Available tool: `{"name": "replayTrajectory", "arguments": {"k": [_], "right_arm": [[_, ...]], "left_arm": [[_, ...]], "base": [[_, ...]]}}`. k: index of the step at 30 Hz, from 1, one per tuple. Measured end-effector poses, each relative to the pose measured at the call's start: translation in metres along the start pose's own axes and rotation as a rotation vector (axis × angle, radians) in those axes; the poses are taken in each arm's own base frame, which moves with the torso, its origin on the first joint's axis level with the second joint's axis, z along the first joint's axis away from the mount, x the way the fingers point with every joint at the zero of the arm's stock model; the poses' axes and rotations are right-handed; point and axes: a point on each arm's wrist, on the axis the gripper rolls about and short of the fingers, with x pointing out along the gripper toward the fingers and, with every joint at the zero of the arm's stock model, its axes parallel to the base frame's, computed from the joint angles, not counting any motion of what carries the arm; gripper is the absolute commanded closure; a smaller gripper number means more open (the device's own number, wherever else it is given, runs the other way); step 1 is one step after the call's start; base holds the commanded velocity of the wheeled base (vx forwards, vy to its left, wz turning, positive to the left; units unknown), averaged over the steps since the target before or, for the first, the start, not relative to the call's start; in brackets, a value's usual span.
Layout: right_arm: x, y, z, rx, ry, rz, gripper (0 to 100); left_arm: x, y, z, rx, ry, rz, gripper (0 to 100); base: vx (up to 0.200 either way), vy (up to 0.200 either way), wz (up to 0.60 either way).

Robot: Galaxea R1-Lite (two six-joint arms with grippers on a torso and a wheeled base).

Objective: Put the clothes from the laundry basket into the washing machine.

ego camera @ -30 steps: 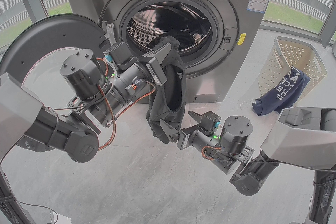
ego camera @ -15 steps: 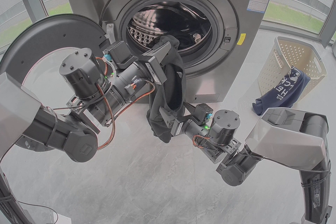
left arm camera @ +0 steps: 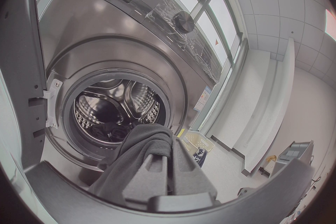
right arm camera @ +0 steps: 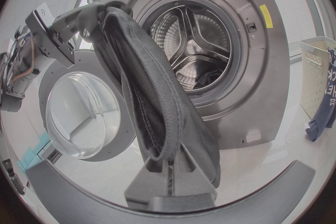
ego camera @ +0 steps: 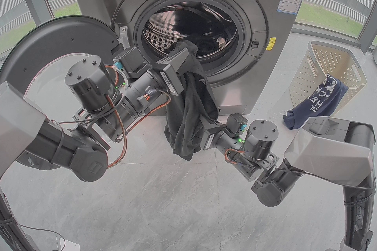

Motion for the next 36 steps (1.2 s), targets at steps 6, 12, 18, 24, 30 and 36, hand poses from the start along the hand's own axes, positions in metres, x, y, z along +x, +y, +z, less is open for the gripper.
{"name": "replayTrajectory", "arguments": {"k": [6, 12, 18, 24, 30, 36], "right_arm": [[-0.025, -0.013, 0.026, -0.021, 0.012, -0.033, 100], [-0.043, -0.038, 0.075, -0.039, -0.076, -0.106, 100], [-0.057, -0.042, 0.114, -0.029, -0.177, -0.125, 100], [-0.067, -0.037, 0.137, -0.007, -0.244, -0.132, 100], [-0.070, -0.034, 0.152, 0.019, -0.302, -0.150, 100], [-0.073, -0.030, 0.167, 0.032, -0.354, -0.148, 100]], "left_arm": [[-0.005, 0.005, 0.000, 0.005, 0.012, 0.017, 100], [-0.026, 0.004, -0.002, 0.006, 0.068, 0.038, 100], [-0.058, -0.002, 0.000, 0.013, 0.121, 0.042, 100], [-0.083, -0.011, 0.010, 0.026, 0.122, 0.027, 100], [-0.085, -0.013, 0.025, 0.040, 0.056, 0.024, 100], [-0.087, -0.013, 0.029, 0.055, 0.041, 0.028, 100]], "base": [[0.000, 0.000, 0.00], [0.000, 0.000, 0.00], [0.000, 0.000, 0.00], [0.000, 0.000, 0.00], [0.000, 0.000, 0.00], [0.000, 0.000, 0.00]]}}
